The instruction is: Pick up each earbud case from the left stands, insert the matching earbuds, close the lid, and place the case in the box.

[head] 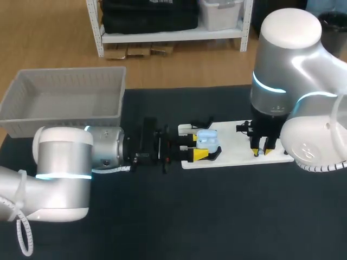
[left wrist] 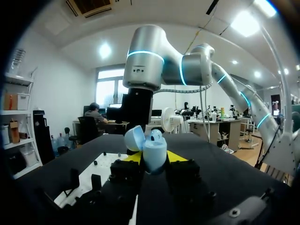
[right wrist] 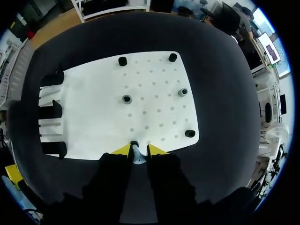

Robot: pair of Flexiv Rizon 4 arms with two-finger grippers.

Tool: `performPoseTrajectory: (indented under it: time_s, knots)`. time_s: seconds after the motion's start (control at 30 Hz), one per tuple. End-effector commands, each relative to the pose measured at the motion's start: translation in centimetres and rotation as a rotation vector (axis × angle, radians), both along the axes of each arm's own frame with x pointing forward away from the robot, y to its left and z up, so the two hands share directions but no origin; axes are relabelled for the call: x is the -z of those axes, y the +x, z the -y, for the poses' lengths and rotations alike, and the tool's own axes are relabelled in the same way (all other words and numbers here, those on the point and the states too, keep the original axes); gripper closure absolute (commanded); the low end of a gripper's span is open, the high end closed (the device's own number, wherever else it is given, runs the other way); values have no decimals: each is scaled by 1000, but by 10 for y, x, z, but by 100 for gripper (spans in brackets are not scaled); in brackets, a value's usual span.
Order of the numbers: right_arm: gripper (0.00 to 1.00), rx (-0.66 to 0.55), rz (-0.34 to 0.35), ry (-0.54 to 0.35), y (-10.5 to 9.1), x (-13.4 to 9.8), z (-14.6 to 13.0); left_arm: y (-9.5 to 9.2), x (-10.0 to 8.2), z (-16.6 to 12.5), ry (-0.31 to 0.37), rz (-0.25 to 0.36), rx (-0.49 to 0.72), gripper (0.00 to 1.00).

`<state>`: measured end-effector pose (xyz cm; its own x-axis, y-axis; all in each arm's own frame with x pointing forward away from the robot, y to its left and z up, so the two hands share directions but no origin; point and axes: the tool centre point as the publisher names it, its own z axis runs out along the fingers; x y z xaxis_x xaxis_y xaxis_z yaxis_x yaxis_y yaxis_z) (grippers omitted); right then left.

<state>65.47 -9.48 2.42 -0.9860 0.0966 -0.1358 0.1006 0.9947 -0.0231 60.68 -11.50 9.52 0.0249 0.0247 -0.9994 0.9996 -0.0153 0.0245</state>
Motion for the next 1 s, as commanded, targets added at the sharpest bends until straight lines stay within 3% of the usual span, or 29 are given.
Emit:
performPoseTrajectory:
  time_s: [0.03,0.13,0.5,0.73,1.0]
  knots:
    - [95,1,4,-2,-1,-2,2,-1,0,0,-2,1,-3,100]
    - [100,2,8,-3,-2,-4,3,-1,0,0,-2,1,-3,100]
    - [100,7,29,-8,-10,-26,7,-1,0,0,-2,1,-3,100]
    - [100,38,58,-26,-21,-64,5,-1,0,0,-2,1,-3,100]
    - [100,176,30,-106,-31,-115,-2,-1,0,0,-2,1,-3,100]
